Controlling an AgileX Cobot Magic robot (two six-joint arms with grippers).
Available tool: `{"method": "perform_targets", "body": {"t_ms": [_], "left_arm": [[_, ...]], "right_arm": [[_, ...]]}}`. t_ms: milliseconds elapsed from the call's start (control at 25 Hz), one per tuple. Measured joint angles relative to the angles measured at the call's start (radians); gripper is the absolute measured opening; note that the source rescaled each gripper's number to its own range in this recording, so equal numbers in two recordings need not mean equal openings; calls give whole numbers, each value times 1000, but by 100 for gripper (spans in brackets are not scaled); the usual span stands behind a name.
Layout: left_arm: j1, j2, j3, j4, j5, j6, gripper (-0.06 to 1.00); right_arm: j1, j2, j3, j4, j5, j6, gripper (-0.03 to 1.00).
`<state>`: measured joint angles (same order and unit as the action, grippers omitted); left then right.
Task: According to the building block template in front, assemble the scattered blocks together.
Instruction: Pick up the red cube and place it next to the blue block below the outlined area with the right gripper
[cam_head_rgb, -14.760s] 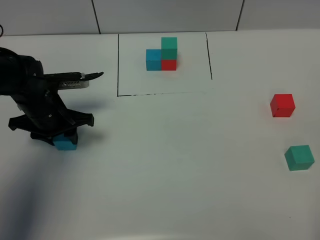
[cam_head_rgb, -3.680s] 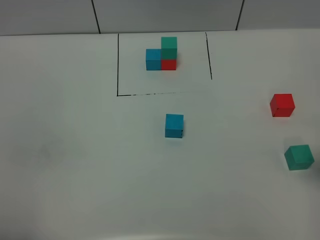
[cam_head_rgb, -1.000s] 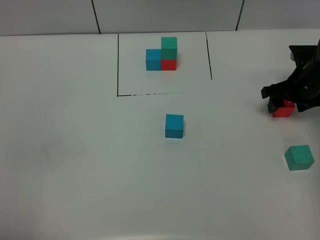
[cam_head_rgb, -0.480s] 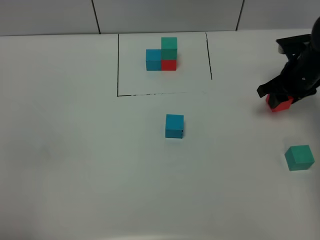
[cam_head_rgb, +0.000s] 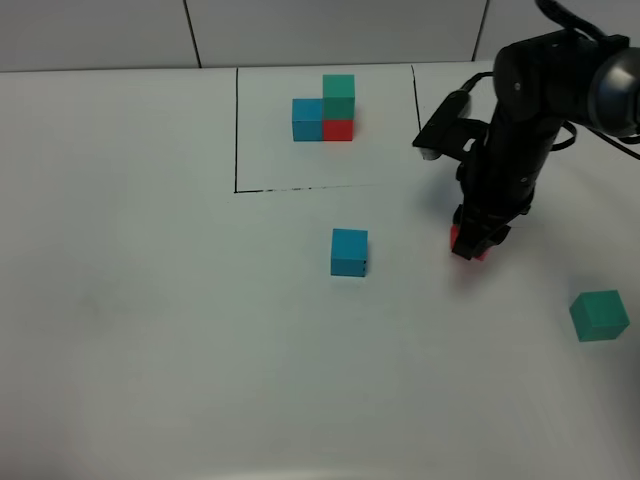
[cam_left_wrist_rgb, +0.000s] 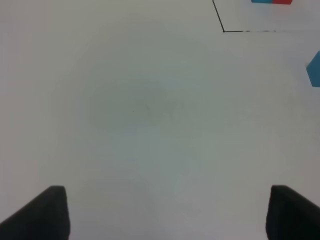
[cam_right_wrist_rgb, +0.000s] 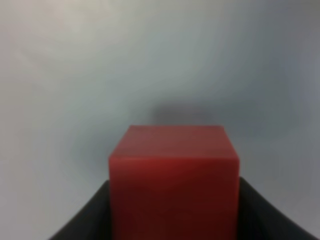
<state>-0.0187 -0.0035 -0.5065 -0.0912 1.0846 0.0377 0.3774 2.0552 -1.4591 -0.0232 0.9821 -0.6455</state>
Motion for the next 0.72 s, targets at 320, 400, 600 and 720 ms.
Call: {"method": "perform_targets", "body": {"t_ms": [320, 400, 600, 720], "left_arm": [[0, 0, 0, 0, 0, 0, 89], [0, 0, 0, 0, 0, 0, 89], [0, 0, 0, 0, 0, 0, 89], [0, 0, 0, 0, 0, 0, 89]], "right_arm": [[102, 0, 0, -10, -36, -134, 2], [108, 0, 0, -4, -47, -154, 2], [115, 19, -10, 23, -56, -199, 2], [125, 44, -44, 29, -52, -201, 2]]}}
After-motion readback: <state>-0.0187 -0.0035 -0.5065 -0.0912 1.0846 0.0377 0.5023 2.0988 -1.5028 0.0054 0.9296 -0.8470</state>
